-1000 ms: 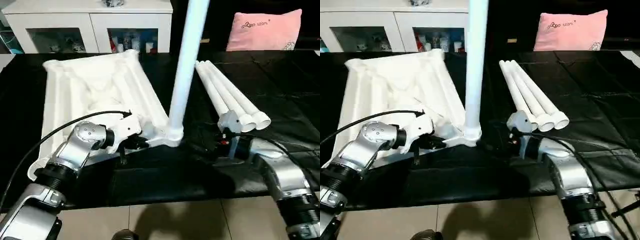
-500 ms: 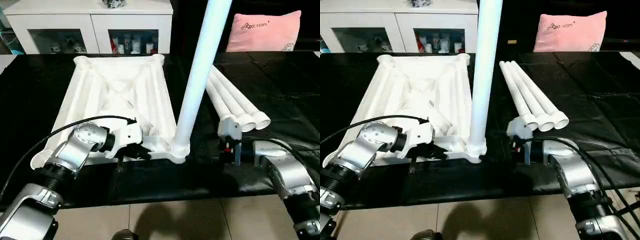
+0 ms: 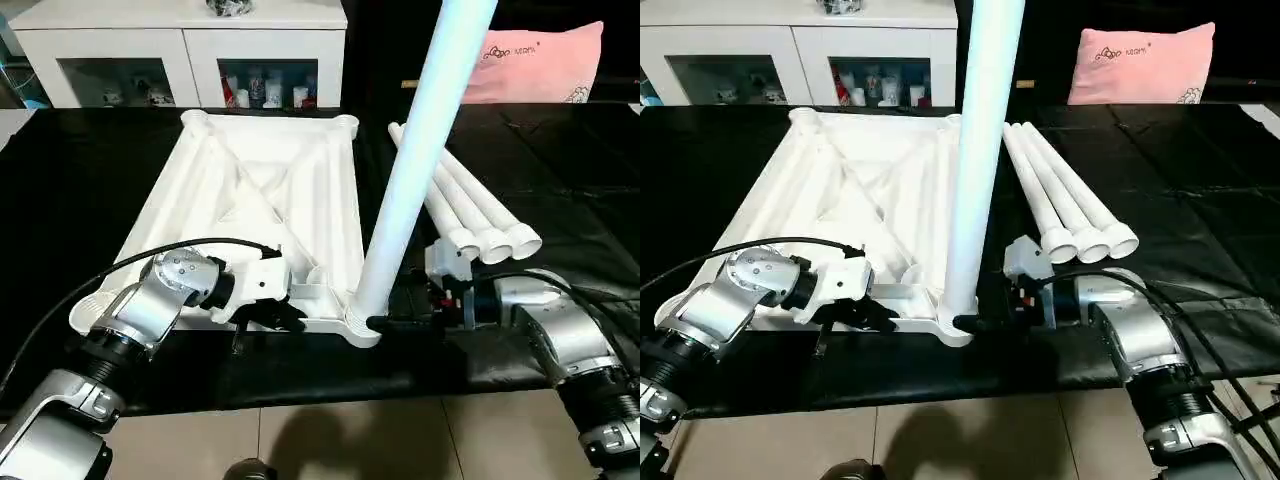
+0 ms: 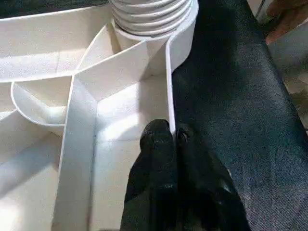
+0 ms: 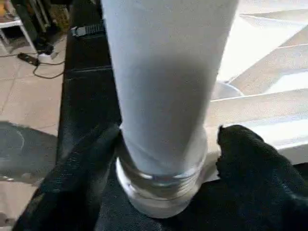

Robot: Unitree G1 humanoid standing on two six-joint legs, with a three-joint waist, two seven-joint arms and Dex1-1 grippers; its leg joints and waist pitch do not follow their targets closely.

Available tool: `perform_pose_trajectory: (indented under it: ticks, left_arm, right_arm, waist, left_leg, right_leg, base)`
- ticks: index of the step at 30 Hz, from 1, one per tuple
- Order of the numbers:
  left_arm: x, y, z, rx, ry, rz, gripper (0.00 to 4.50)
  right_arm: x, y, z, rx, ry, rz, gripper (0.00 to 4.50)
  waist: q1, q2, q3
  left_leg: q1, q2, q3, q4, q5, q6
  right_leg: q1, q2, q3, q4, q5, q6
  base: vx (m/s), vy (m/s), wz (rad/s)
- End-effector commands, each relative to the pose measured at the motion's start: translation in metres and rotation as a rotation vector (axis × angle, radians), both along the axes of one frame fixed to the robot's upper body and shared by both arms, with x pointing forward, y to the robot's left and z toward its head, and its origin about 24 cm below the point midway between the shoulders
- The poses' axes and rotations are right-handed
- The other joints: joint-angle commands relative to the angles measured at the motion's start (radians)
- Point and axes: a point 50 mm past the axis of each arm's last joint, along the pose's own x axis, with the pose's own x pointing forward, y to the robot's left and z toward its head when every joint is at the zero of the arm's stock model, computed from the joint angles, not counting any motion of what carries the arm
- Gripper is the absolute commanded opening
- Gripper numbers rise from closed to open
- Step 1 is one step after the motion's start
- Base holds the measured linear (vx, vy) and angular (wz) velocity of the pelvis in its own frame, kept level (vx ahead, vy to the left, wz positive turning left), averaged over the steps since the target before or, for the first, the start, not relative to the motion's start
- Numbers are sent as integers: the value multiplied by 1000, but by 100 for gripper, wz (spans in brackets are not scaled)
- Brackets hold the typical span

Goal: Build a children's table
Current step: Rotate leg to tighten

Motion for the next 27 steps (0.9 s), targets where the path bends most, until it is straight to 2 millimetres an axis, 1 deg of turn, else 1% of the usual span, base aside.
perform_pose_trajectory:
  ticks: [1, 3, 4, 6, 9, 14, 15, 16, 17, 18, 20, 21, 23, 24, 25, 27]
  left_arm:
    - [-2, -10, 10, -6, -53, -78, 0]
    - [-3, -11, 10, -5, -52, -81, 0]
    - [-3, -11, 10, -5, -51, -81, 0]
    - [-3, -11, 9, -4, -50, -83, 0]
    - [-3, -12, 9, -3, -48, -85, 0]
    - [-4, -12, 9, -1, -47, -86, 0]
    - [-4, -12, 9, 0, -47, -86, 0]
    - [-4, -12, 9, 0, -47, -86, 0]
    - [-4, -12, 9, 1, -46, -86, 0]
    - [-4, -12, 8, 1, -45, -86, 0]
    - [-4, -12, 8, 2, -43, -87, 0]
    - [-4, -12, 8, 2, -43, -87, 0]
    - [-4, -11, 8, 3, -43, -87, 0]
    - [-4, -11, 8, 4, -43, -87, 0]
    - [-4, -11, 8, 5, -43, -88, 0]
    - [-4, -11, 8, 5, -42, -88, 0]
  right_arm:
    - [-1, 4, 0, -6, 1, 40, 329]
    - [-1, 4, -1, -11, 2, 52, 315]
    - [-1, 5, -2, -12, 3, 53, 315]
    - [-2, 5, -3, -16, 6, 59, 290]
    - [-1, 5, -5, -23, 8, 61, 273]
    - [0, 6, -6, -23, 15, 62, 273]
    - [-1, 6, -5, -20, 24, 64, 319]
    - [0, 6, -5, -19, 27, 64, 319]
    - [-1, 6, -6, -19, 35, 66, 335]
    - [-1, 5, -6, -18, 42, 67, 335]
    - [-1, 5, -7, -21, 46, 69, 359]
    - [-1, 5, -7, -21, 46, 69, 359]
    - [-2, 4, -7, -24, 46, 69, 373]
    - [-2, 4, -8, -27, 46, 69, 393]
    - [-2, 4, -9, -31, 44, 66, 403]
    - [-2, 4, -9, -31, 43, 63, 410]
  waist:
    - [-2, -2, -72]
    - [-2, -2, -71]
    - [-2, -3, -72]
    - [-2, -2, -72]
    - [-2, -2, -72]
    - [-2, -2, -72]
    - [-3, -3, -72]
    - [-3, -4, -73]
    - [-2, -3, -72]
    - [-2, -3, -72]
    - [-1, -2, -73]
    - [-1, -3, -73]
    - [-1, -2, -73]
    - [-2, -2, -73]
    - [-2, -2, -73]
    - [-1, 0, -73]
  left_leg:
    - [30, 35, -2, -61, -172, 53]
    - [31, 35, -2, -61, -170, 55]
    - [31, 35, -1, -60, -169, 55]
    - [31, 35, -1, -60, -168, 56]
    - [31, 35, -1, -61, -173, 55]
    - [30, 34, -1, -60, -164, 58]
    - [30, 35, -1, -60, -164, 59]
    - [30, 34, -1, -59, -164, 60]
    - [31, 34, -1, -59, -165, 60]
    - [30, 35, -1, -59, -165, 60]
    - [30, 35, -1, -59, -162, 60]
    - [31, 35, -1, -59, -162, 60]
    - [31, 35, -1, -58, -158, 61]
    - [30, 34, -1, -59, -161, 60]
    - [31, 34, -1, -59, -165, 59]
    - [32, 35, -2, -59, -172, 56]
  right_leg:
    - [41, -48, 25, -56, 30, -284]
    - [40, -48, 25, -57, 24, -284]
    - [40, -48, 26, -57, 25, -284]
    - [40, -48, 26, -57, 26, -285]
    - [40, -49, 25, -57, 17, -286]
    - [41, -47, 25, -56, 29, -286]
    - [41, -47, 25, -55, 29, -286]
    - [41, -47, 25, -55, 28, -287]
    - [41, -47, 25, -55, 26, -287]
    - [41, -47, 25, -55, 24, -288]
    - [41, -48, 25, -55, 25, -288]
    - [40, -47, 25, -55, 26, -288]
    - [40, -47, 25, -54, 38, -290]
    - [40, -47, 24, -54, 34, -291]
    - [40, -47, 24, -55, 31, -291]
    - [40, -48, 25, -55, 22, -289]
  base:
    - [0, 0, 0]
    - [0, 0, 0]
    - [0, 0, 0]
    - [0, 0, 0]
    - [0, 0, 0]
    - [0, 0, 0]
    - [0, 0, 0]
    - [0, 0, 0]
    - [0, 0, 0]
    - [0, 0, 0]
    - [0, 0, 0]
    - [0, 0, 0]
    - [0, 0, 0]
    - [0, 0, 0]
    - [0, 0, 0]
    - [0, 0, 0]
